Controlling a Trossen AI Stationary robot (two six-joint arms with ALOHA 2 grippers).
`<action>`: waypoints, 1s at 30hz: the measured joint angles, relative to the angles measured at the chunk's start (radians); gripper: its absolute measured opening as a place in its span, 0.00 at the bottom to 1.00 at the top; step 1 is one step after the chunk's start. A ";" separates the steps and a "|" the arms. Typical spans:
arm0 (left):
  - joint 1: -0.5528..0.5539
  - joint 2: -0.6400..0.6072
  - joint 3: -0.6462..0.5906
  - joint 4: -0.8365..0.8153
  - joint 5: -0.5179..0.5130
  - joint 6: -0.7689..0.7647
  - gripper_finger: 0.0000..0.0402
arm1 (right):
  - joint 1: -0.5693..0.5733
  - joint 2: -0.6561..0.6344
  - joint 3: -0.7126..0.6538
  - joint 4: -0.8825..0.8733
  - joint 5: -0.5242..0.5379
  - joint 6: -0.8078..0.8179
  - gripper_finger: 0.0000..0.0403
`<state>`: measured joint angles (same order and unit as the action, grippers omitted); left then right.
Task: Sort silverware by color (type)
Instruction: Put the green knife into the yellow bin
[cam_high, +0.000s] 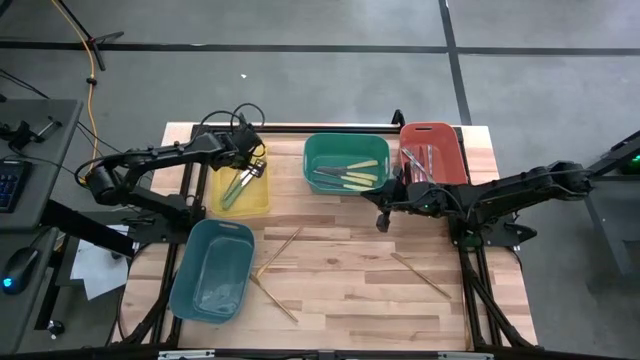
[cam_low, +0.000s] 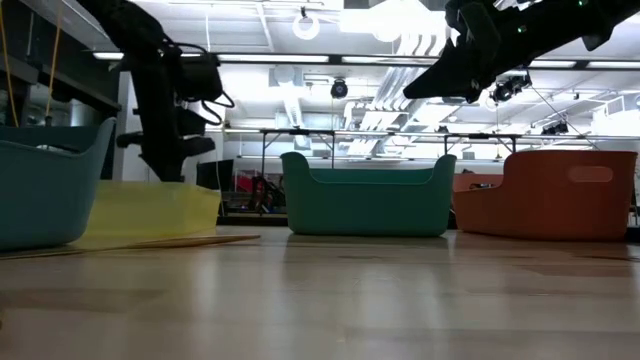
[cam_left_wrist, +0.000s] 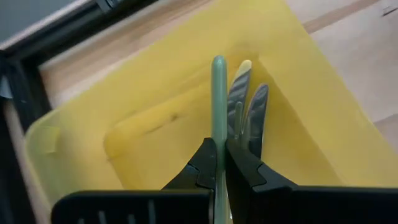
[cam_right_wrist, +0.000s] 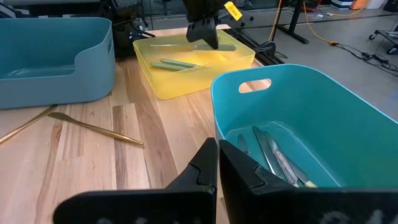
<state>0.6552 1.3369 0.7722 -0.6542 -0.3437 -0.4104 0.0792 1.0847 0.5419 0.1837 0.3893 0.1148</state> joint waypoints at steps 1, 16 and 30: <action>0.000 0.000 -0.010 0.015 0.004 -0.006 0.00 | 0.000 0.000 0.000 0.000 0.000 0.001 0.00; 0.000 0.000 -0.024 0.048 0.023 -0.079 0.00 | 0.000 0.000 0.000 0.000 0.000 0.001 0.00; 0.000 0.000 -0.024 0.049 0.027 -0.111 0.00 | 0.000 0.000 0.000 0.001 0.000 0.038 0.00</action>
<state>0.6552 1.3369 0.7486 -0.6048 -0.3164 -0.5209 0.0792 1.0847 0.5415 0.1844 0.3897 0.1532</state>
